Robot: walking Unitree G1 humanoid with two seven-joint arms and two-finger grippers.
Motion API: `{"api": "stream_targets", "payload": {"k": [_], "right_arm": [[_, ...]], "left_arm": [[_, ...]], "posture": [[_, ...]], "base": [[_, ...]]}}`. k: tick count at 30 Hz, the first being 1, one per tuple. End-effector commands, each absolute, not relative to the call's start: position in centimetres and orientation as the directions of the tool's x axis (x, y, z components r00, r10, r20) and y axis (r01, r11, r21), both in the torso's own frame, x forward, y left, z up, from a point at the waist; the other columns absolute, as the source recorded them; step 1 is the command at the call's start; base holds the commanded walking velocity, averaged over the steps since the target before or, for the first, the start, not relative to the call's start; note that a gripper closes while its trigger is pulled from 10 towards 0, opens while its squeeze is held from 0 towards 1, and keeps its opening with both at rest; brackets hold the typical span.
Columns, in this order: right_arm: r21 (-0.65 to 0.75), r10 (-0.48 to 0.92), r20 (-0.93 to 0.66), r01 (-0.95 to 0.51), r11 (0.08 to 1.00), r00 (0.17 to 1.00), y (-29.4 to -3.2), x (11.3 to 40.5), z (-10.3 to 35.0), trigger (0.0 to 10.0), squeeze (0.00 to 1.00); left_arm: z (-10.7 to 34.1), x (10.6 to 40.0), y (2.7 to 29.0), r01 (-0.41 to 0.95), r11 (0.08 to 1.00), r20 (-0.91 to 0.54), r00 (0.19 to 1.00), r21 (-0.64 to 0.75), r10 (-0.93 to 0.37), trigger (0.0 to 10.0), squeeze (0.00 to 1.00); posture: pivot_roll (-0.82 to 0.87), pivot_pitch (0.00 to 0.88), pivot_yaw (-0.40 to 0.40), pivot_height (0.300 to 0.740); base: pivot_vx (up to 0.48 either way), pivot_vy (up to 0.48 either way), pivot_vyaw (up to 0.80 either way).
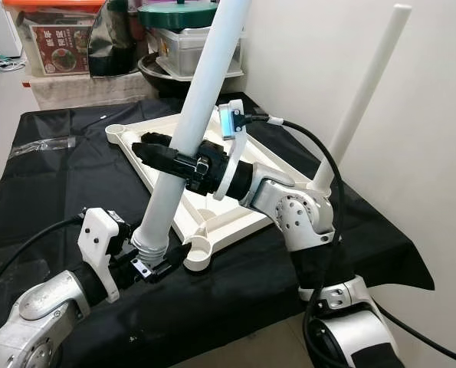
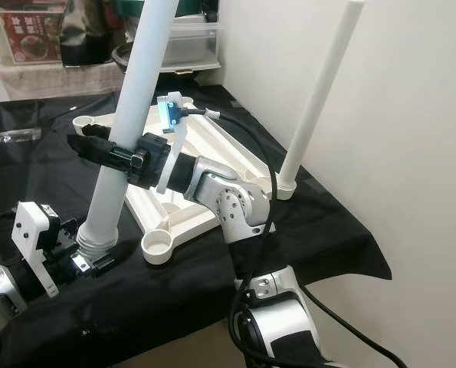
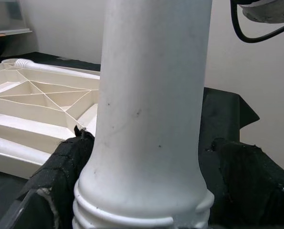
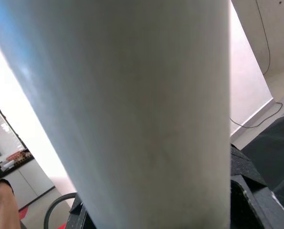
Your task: Building children table
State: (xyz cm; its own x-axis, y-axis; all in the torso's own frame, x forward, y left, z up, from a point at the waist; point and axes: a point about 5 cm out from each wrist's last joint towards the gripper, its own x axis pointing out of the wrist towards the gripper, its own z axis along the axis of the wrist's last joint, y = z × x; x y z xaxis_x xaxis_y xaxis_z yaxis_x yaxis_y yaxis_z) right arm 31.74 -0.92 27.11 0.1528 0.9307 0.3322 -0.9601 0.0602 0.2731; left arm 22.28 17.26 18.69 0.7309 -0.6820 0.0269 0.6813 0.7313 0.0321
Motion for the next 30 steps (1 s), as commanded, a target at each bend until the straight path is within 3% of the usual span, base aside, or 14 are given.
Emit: {"api": "stream_targets", "payload": {"k": [1,4,5,12,23,24,25,26,27,30], "right_arm": [[0.254,0.918,0.376,-0.967,0.03,0.127,-1.0,31.5,28.0,10.0,0.0],[0.251,0.92,0.378,-0.968,0.01,0.107,-0.7,31.1,28.0,10.0,0.0],[0.252,0.92,0.378,-0.968,0.003,0.101,-0.6,30.9,28.0,10.0,0.0],[0.271,0.924,0.371,-0.963,-0.009,0.096,-0.2,30.5,27.6,10.0,0.0],[0.295,0.913,0.379,-0.955,0.033,0.149,-0.2,30.9,27.8,10.0,0.0],[0.313,0.903,0.392,-0.949,0.049,0.176,-0.3,31.2,27.8,10.0,1.0],[0.313,0.903,0.392,-0.949,0.049,0.176,-0.3,31.2,27.8,10.0,1.0],[0.33,0.895,0.392,-0.941,0.078,0.212,-0.3,31.4,27.7,10.0,1.0],[0.354,0.888,0.372,-0.926,0.135,0.271,-0.3,31.9,27.5,10.0,1.0],[0.368,0.882,0.355,-0.913,0.174,0.311,-0.2,32.1,27.3,10.0,1.0]], "left_arm": [[17.9,22.2,16.8,0.708,0.706,-0.018,0.706,0.015,-0.708,10.0,0.0],[17.9,22.2,16.6,0.718,0.696,-0.017,0.696,0.02,-0.717,10.0,0.0],[17.8,22.3,16.5,0.719,0.694,-0.024,0.695,0.027,-0.719,0.0,0.0],[16.8,23.3,17.5,0.65,0.755,-0.097,0.76,0.087,-0.643,0.0,0.0],[17.1,23.2,17.3,0.66,0.742,-0.103,0.751,0.118,-0.652,0.0,0.0],[17.2,23.2,17.3,0.656,0.743,-0.101,0.754,0.128,-0.649,0.0,0.0],[17.2,23.2,17.3,0.656,0.743,-0.101,0.754,0.128,-0.649,0.0,0.0],[17.3,23.3,17.3,0.648,0.748,-0.101,0.761,0.143,-0.641,3.8,0.0],[17.5,23.7,17.5,0.626,0.76,-0.095,0.779,0.174,-0.62,10.0,0.0],[17.6,23.9,17.5,0.61,0.768,-0.091,0.791,0.195,-0.605,10.0,0.0]], "posture": [[0.13,0.0,-0.087,0.74],[0.13,0.0,-0.085,0.74],[0.13,0.0,-0.085,0.74],[0.13,0.0,-0.082,0.74],[0.13,0.0,-0.08,0.74],[0.13,0.0,-0.079,0.74],[0.13,0.0,-0.079,0.74],[0.13,0.0,-0.079,0.74],[0.13,0.0,-0.08,0.74],[0.13,0.0,-0.08,0.74]], "base": [[0.0,0.0,0.0],[0.0,0.0,0.0],[0.0,0.0,0.0],[0.0,0.0,0.0],[0.0,0.0,0.0],[0.0,0.0,0.0],[0.0,0.0,0.0],[0.0,0.0,0.0],[0.0,0.0,0.0],[0.0,0.0,0.0]]}}
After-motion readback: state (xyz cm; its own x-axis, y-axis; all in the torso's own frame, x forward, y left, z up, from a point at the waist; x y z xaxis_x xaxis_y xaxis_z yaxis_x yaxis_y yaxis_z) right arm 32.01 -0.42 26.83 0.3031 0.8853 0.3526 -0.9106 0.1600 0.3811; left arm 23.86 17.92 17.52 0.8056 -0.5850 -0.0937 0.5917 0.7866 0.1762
